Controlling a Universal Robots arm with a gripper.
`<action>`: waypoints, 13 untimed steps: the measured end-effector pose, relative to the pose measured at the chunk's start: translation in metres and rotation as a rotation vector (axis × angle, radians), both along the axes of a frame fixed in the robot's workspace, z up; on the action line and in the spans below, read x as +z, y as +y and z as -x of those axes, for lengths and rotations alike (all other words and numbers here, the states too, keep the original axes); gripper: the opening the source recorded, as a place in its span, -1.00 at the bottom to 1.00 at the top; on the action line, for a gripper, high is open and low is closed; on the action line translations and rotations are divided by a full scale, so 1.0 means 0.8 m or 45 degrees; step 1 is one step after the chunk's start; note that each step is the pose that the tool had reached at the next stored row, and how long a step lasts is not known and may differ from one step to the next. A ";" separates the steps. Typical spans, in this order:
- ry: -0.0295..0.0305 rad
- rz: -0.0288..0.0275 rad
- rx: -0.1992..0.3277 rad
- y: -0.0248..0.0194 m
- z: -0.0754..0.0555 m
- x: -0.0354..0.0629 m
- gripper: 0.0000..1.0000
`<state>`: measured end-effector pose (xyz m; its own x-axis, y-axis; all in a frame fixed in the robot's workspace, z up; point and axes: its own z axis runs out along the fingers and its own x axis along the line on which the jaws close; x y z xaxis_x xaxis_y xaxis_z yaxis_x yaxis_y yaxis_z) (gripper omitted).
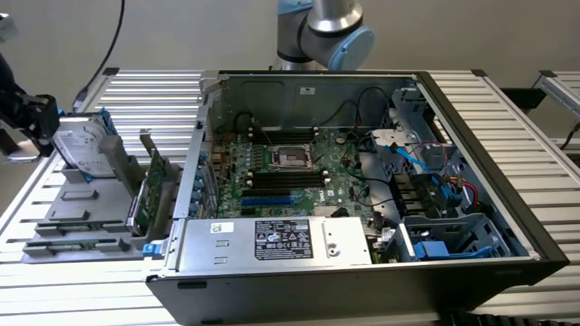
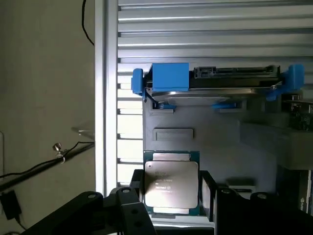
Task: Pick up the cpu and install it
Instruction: 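Pick up the cpu and move it towards the insertion slot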
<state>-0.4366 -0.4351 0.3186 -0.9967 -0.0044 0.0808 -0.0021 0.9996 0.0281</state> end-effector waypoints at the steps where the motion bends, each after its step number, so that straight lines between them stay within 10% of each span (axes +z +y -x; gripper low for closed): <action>1: 0.0000 -0.0001 0.000 0.0025 -0.001 0.006 0.09; 13: 0.0000 0.0001 0.000 0.0216 -0.032 0.065 0.09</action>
